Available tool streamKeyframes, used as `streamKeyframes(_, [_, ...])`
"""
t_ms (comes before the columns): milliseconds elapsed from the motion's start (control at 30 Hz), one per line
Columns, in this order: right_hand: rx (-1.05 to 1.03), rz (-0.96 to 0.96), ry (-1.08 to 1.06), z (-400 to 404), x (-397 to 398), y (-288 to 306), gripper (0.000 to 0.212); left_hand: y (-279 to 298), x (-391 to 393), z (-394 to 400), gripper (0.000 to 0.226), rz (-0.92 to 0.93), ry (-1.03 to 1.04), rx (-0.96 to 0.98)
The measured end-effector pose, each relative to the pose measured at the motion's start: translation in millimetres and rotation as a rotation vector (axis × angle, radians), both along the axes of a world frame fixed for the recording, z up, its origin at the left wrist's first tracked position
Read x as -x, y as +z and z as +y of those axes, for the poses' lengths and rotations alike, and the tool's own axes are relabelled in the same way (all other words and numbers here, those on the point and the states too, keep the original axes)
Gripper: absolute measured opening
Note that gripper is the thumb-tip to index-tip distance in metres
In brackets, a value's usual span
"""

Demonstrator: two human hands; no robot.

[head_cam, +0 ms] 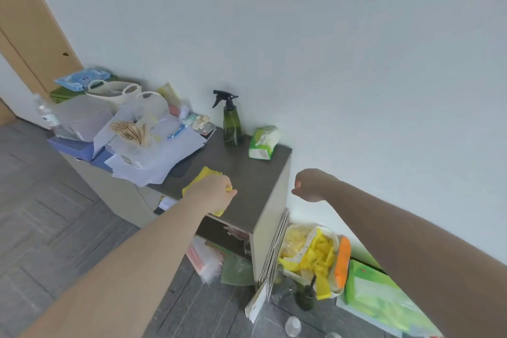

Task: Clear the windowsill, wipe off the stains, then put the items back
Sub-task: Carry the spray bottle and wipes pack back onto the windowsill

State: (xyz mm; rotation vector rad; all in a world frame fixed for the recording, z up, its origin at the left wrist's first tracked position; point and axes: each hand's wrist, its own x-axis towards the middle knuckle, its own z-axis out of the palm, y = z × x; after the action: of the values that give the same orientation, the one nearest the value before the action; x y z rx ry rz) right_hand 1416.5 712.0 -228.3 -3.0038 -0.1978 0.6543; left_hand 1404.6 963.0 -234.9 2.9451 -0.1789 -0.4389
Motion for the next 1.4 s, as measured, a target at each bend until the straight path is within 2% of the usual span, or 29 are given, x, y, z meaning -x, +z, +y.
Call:
streamKeyframes(133, [-0.044, 0.022, -0.029, 15.7, -70.8, -6.8, 0.033, 2.2, -67.3, 28.5, 0.044, 0.004, 0.060, -0.038])
streamKeyframes(300, [-0.069, 0.065, -0.101, 31.7, -135.4, -23.9, 0.037, -3.9, -142.4, 45.0, 0.055, -0.010, 0.106, 0.022])
streamKeyframes(533, [-0.067, 0.102, -0.289, 55.6, -201.9, -66.4, 0.034, -58.1, -248.8, 57.8, 0.079, 0.013, 0.034, 0.029])
streamKeyframes(733, [-0.022, 0.171, -0.510, 73.4, -241.6, -102.2, 0.034, -97.2, -323.2, 64.6, 0.095, 0.080, 0.050, 0.244])
streamKeyframes(900, [-0.086, 0.138, -0.657, 94.2, -268.6, -127.8, 0.022, -122.5, -373.4, 75.7, 0.104, 0.097, 0.050, 0.327])
streamKeyframes(1033, [-0.107, 0.106, -0.765, 103.8, -276.2, -147.1, 0.030, -135.3, -403.4, 76.4, 0.109, 0.092, 0.051, 0.410])
streamKeyframes(1333, [-0.202, -0.002, -0.892, 103.3, -288.1, -161.6, 0.030, -168.0, -434.0, 64.2, 0.119, 0.155, 0.125, 0.687])
streamKeyframes(1400, [-0.196, -0.015, -0.895, 103.2, -289.2, -160.6, 0.026, -173.3, -436.8, 58.5, 0.114, 0.150, 0.165, 0.758])
